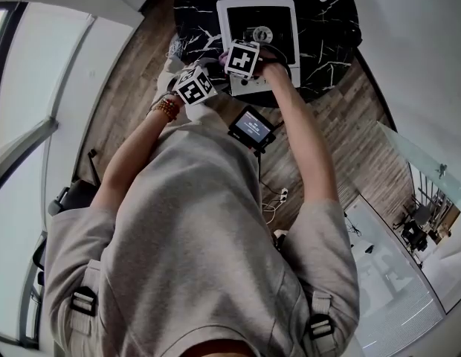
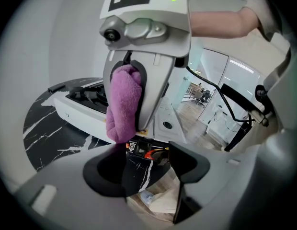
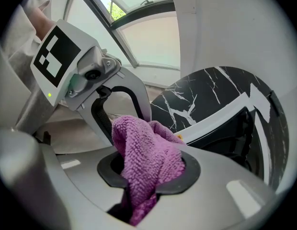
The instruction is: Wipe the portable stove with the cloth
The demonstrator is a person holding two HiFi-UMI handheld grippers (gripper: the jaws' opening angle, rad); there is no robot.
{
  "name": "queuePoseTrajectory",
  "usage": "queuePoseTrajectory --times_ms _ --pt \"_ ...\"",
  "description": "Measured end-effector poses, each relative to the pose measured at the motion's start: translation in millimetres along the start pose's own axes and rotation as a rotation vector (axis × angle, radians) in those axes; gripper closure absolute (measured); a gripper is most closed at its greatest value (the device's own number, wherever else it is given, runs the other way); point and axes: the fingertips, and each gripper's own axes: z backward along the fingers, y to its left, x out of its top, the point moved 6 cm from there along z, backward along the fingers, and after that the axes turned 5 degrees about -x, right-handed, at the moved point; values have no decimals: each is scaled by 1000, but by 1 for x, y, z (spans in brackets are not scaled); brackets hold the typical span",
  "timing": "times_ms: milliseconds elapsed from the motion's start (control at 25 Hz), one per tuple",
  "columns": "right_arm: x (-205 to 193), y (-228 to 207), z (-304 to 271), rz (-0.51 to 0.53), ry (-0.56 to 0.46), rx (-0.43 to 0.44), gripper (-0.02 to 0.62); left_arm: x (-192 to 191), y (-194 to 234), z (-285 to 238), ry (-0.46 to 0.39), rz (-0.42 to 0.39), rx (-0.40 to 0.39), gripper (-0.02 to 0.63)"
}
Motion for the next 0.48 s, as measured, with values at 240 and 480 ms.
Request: queuePoseTrajectory --times_ms 240,480 --pt "-3 -2 3 35 -19 -27 469 -2 -3 -4 19 0 -11 345" --pt "-5 8 3 -13 -154 -42 465 -8 1 4 -15 4 -10 345"
